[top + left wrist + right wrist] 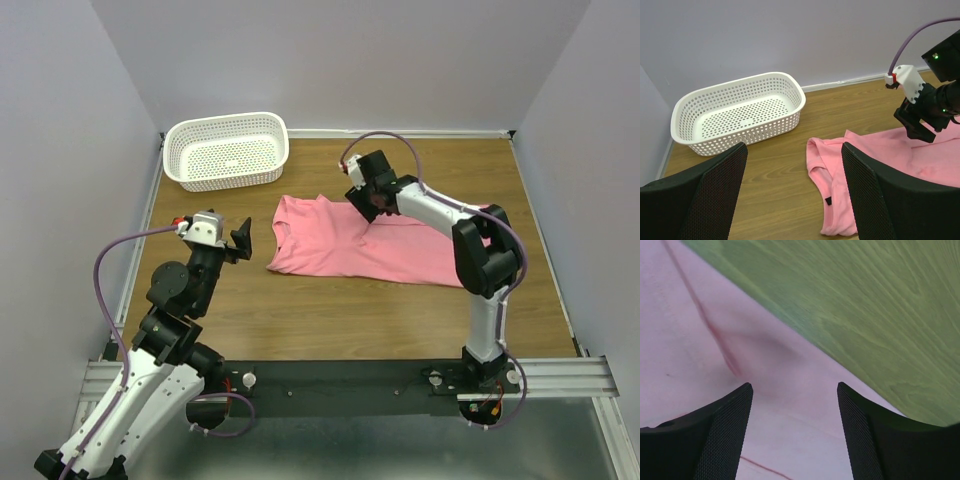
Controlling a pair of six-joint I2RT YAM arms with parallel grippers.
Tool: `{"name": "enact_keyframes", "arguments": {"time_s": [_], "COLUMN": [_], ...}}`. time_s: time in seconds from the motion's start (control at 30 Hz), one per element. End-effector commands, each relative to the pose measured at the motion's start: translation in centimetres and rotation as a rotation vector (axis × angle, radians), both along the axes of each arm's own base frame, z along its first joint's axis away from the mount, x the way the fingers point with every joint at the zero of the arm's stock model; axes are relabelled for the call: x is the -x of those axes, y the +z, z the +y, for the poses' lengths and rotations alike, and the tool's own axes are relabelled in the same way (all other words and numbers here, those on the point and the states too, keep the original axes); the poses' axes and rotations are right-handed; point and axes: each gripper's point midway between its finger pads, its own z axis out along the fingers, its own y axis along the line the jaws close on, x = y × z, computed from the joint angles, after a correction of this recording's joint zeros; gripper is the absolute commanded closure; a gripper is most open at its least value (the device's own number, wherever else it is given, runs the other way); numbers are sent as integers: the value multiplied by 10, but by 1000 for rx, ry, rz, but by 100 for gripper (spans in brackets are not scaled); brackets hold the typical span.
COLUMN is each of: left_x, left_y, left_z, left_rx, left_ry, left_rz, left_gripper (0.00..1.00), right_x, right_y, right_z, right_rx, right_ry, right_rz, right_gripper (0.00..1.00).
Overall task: Fold and stack the t-shirts
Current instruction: Fold the tshirt
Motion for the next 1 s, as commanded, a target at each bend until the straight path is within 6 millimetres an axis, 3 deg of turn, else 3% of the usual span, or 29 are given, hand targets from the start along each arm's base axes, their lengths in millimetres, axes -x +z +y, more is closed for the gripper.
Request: {"name": "enact_keyframes", "arguments": {"time_s": [0.0,0.07,0.13,0.17,0.2,0.23,0.27,0.33,0.37,0.4,0.47,0.5,0.53,0.63,0.67,0.7,0.77,0.8,0.97], "left_x": [-3,-6,-8,-10,-11,-10,-10,-7,-7,-6,-3,0,2,10,13,15,18,20,27], "left_y": [4,6,3,-8,-16,-25,-48,-82,-93,-99,-110,-105,-103,-95,-94,-95,-100,-97,-100], "left_z": [-6,-18,-31,-42,-51,-61,-77,-88,-91,-93,-93,-92,-91,-84,-80,-78,-74,-71,-63], "left_rx": [89,162,353,399,447,505,587,645,661,690,708,731,750,802,813,819,818,820,825], "left_ry": [-19,-58,-96,-124,-147,-177,-217,-230,-233,-232,-247,-261,-273,-291,-281,-276,-255,-252,-225], "left_rz": [4,38,121,190,240,297,407,523,552,571,558,530,513,454,443,444,462,450,449], "left_gripper": [16,15,15,15,15,15,15,15,15,15,15,15,15,15,15,15,15,15,15], "right_x": [-4,-4,9,27,40,57,80,89,82,73,61,45,43,8,0,-16,-22,-26,-40], "right_y": [31,41,42,42,58,58,49,53,58,44,40,54,36,53,29,41,30,13,-8], "right_z": [-3,-7,-10,8,10,15,20,23,25,25,32,42,47,72,76,83,91,93,100], "right_rx": [-90,-164,-217,-297,-334,-352,-369,-377,-386,-395,-436,-453,-475,-550,-567,-585,-622,-631,-654], "right_ry": [-30,-11,45,202,289,374,496,574,579,559,557,578,568,569,517,515,488,465,401], "right_rz": [-53,-40,0,62,62,92,121,106,94,131,167,140,206,181,240,208,249,284,327], "right_gripper": [23,23,23,22,20,19,17,15,15,15,14,14,14,14,15,15,15,16,18]}}
